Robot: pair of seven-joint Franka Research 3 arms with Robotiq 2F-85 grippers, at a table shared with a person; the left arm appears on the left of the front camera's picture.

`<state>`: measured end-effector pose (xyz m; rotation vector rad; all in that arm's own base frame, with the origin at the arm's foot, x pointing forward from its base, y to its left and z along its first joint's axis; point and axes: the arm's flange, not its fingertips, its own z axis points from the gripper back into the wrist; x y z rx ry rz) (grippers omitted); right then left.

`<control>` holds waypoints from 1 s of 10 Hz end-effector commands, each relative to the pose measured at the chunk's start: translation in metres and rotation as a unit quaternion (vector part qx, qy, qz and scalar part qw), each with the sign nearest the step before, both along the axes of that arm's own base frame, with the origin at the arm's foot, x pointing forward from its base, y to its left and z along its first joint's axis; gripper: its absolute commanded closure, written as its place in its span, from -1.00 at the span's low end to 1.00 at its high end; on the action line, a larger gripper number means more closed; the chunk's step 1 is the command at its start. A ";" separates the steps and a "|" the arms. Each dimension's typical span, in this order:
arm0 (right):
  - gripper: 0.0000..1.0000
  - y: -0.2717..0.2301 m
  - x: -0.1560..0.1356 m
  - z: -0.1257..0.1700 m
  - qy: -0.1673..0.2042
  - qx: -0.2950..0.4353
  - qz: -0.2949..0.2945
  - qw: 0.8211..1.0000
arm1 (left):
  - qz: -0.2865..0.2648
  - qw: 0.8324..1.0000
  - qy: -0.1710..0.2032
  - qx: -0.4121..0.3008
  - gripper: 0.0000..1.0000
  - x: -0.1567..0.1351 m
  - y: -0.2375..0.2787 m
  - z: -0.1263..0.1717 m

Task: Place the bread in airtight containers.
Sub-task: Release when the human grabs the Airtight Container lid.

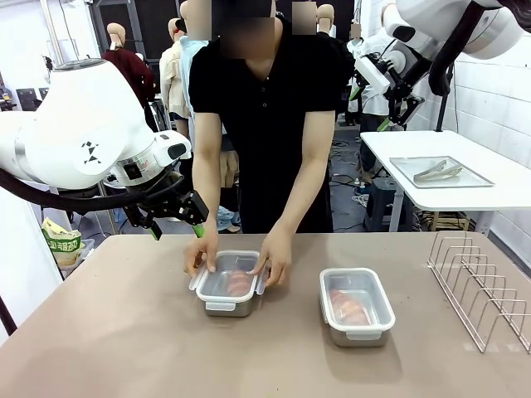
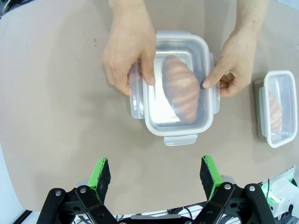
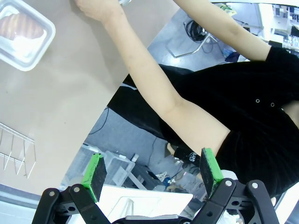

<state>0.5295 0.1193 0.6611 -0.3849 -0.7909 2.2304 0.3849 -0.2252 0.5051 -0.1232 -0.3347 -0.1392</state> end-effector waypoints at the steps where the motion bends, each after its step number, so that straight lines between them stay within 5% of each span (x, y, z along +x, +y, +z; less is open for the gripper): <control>1: -1.00 0.000 0.000 0.000 -0.002 -0.001 0.001 1.000 | 0.001 1.000 -0.002 0.003 -1.00 0.001 0.001 0.001; 10: -1.00 0.000 0.000 0.000 -0.002 -0.001 0.001 1.000 | 0.001 1.000 -0.002 0.003 -1.00 0.001 0.001 0.001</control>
